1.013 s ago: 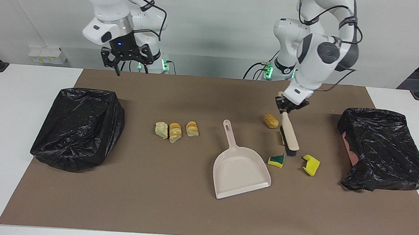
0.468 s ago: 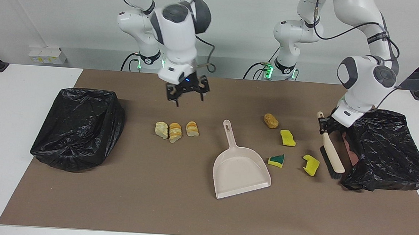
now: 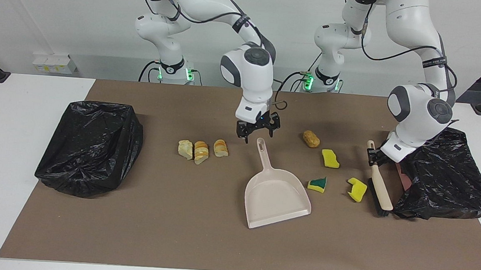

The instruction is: Sweep and dump trash in bin

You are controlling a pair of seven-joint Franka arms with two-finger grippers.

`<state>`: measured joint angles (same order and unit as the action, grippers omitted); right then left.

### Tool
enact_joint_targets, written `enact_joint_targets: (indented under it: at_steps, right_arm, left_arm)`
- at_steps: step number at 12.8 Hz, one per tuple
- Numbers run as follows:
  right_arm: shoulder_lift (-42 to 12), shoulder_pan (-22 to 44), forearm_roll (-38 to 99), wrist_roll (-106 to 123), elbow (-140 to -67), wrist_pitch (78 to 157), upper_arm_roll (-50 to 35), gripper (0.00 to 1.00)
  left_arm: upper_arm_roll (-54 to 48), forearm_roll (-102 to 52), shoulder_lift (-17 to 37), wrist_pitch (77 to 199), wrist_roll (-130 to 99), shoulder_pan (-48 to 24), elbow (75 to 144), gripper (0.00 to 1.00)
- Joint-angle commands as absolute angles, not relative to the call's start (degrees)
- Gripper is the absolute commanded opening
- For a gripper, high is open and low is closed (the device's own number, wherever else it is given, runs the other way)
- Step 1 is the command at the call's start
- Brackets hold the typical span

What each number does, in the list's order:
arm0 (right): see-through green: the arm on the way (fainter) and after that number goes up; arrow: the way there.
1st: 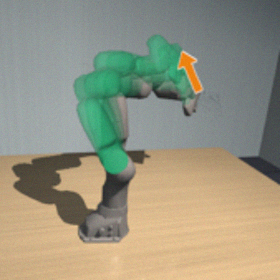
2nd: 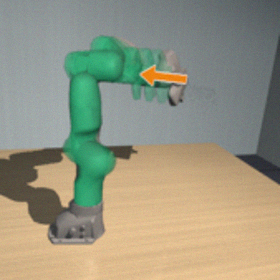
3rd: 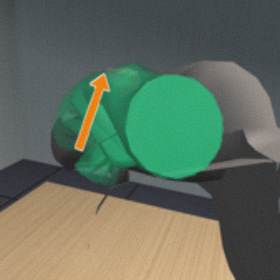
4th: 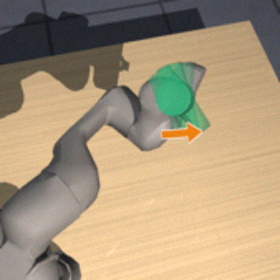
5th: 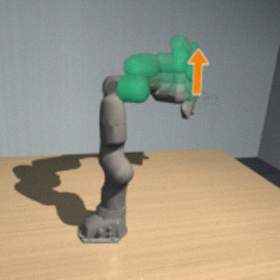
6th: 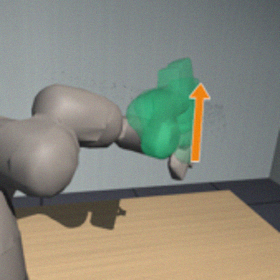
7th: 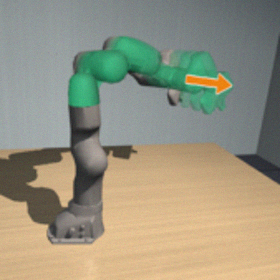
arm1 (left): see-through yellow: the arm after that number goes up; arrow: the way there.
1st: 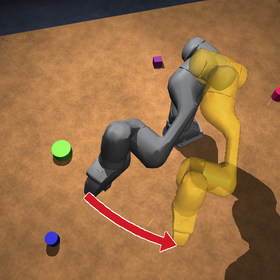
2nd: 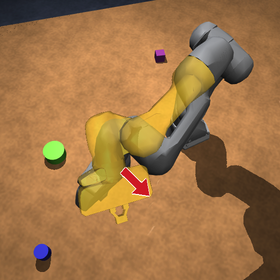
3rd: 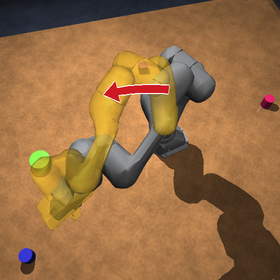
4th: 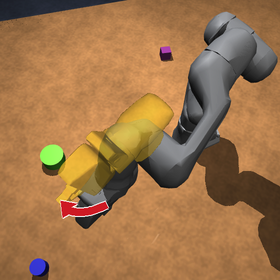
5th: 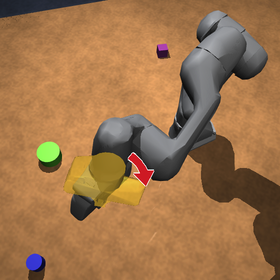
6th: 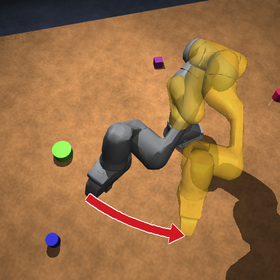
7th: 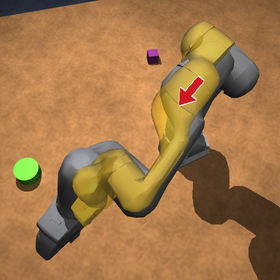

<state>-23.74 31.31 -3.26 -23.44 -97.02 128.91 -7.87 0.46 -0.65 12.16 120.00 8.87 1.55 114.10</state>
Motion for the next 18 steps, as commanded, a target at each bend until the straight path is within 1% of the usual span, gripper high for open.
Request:
enact_joint_targets:
  at_steps: [1, 4, 5, 6, 7, 8, 10, 11, 12, 13, 16, 18]
  right_arm:
    - [-27.42, 30.76, -5.18, -23.47, -94.13, 130.60, -7.82, 1.00]
    - [-27.95, 29.88, -4.92, -19.35, -94.13, 131.92, -7.82, 1.00]
    - [-27.86, 29.88, -4.92, -19.08, -94.13, 132.01, -7.82, 0.96]
    - [-27.86, 29.80, -4.83, -18.99, -94.13, 132.01, -7.82, 0.81]
    - [-27.95, 29.79, -4.40, -18.90, -94.13, 132.62, -7.82, 0.73]
    - [-27.95, 29.88, -4.05, -18.90, -94.57, 134.11, -7.82, 0.73]
    - [-27.95, 29.88, -4.04, -18.81, -94.83, 134.65, -7.82, 0.72]
    - [-27.86, 29.88, -4.04, -18.81, -94.83, 134.56, -7.82, 0.58]
    - [-27.86, 29.88, -3.96, -18.81, -94.83, 134.47, -7.82, 0.35]
    - [-27.86, 29.88, -3.96, -18.90, -94.83, 134.04, -7.82, 0.01]
    - [-27.77, 29.62, -3.95, -18.64, -94.66, 132.81, -7.82, 0.00]
    - [-27.60, 28.66, -3.78, -10.17, -94.48, 130.70, -7.82, 0.00]
  left_arm:
    - [0.62, 0.70, 11.34, 114.71, 9.66, -1.04, 113.38, 0.00]
    - [0.62, 0.62, 10.46, 109.61, 9.41, -4.91, 113.47, 0.00]
    - [0.62, 0.62, 10.02, 107.95, 9.14, -6.31, 113.55, 0.00]
    - [0.62, 0.62, 9.76, 105.93, 8.97, -7.20, 113.64, 0.00]
    - [0.62, 0.62, 9.32, 104.69, 8.88, -7.99, 113.99, 0.00]
    - [0.62, 0.53, 8.71, 103.98, 8.53, -9.04, 114.86, 0.00]
    - [0.53, 0.53, 8.00, 104.06, 5.99, -10.71, 115.93, 0.00]
    - [0.53, 0.53, 8.00, 104.15, 5.45, -10.90, 115.93, 0.00]
    - [0.61, 0.53, 8.00, 104.24, 5.45, -10.81, 115.84, 0.00]
    - [0.62, 0.53, 8.00, 104.24, 5.45, -10.81, 115.84, 0.00]
    - [0.62, 0.53, 8.26, 104.15, 5.36, -10.81, 115.14, 0.00]
    - [0.70, 0.53, 7.91, 104.15, 5.54, -10.20, 114.88, 0.00]
